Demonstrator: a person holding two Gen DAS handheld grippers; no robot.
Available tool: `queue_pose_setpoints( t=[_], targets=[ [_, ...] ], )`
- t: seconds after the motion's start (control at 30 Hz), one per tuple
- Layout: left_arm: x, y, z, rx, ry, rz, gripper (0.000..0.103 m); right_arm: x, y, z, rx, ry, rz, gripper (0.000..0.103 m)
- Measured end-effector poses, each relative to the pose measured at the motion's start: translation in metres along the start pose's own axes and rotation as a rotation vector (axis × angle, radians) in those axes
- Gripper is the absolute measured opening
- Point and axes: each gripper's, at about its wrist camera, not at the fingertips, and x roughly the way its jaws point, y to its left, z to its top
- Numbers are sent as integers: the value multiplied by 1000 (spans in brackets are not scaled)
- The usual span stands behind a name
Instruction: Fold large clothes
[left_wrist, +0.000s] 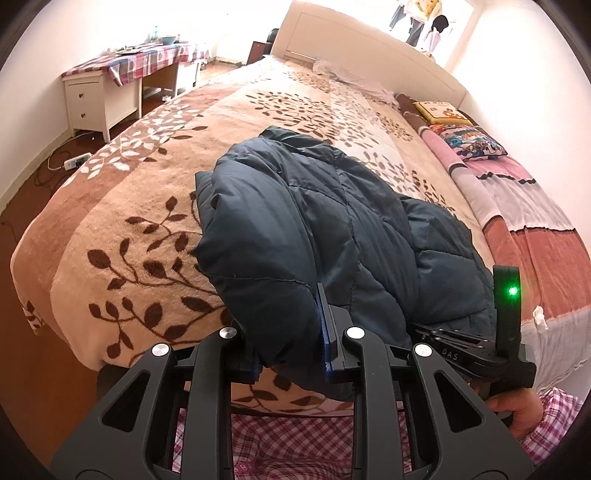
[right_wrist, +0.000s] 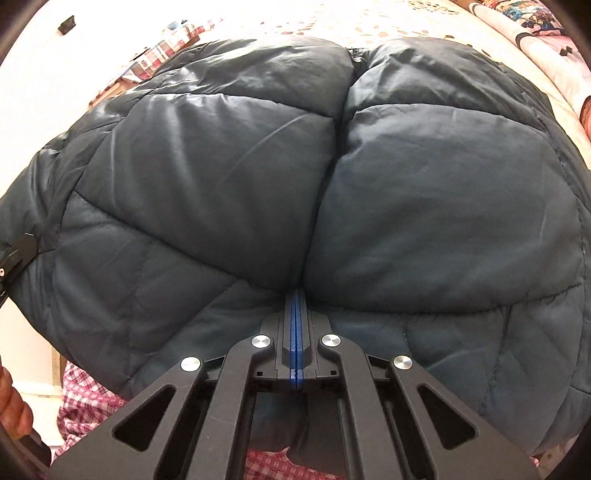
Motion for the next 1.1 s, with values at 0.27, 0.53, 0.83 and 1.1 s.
queue_pose_setpoints(
  t=[0.27, 0.53, 0.83, 1.1],
  targets=[
    [-6, -3, 5, 5, -17, 7, 21, -54, -26, -5, 45, -87, 107, 1],
    [-18, -16, 12, 32, -64, -21, 21, -120, -108, -51, 196, -204, 8, 1],
    [-48, -72, 24, 183, -164, -69, 18, -62, -143, -81, 301, -109, 37, 2],
    [-62, -186, 25, 463, -217, -249, 18, -52, -160, -96, 356, -119, 162, 2]
  ],
)
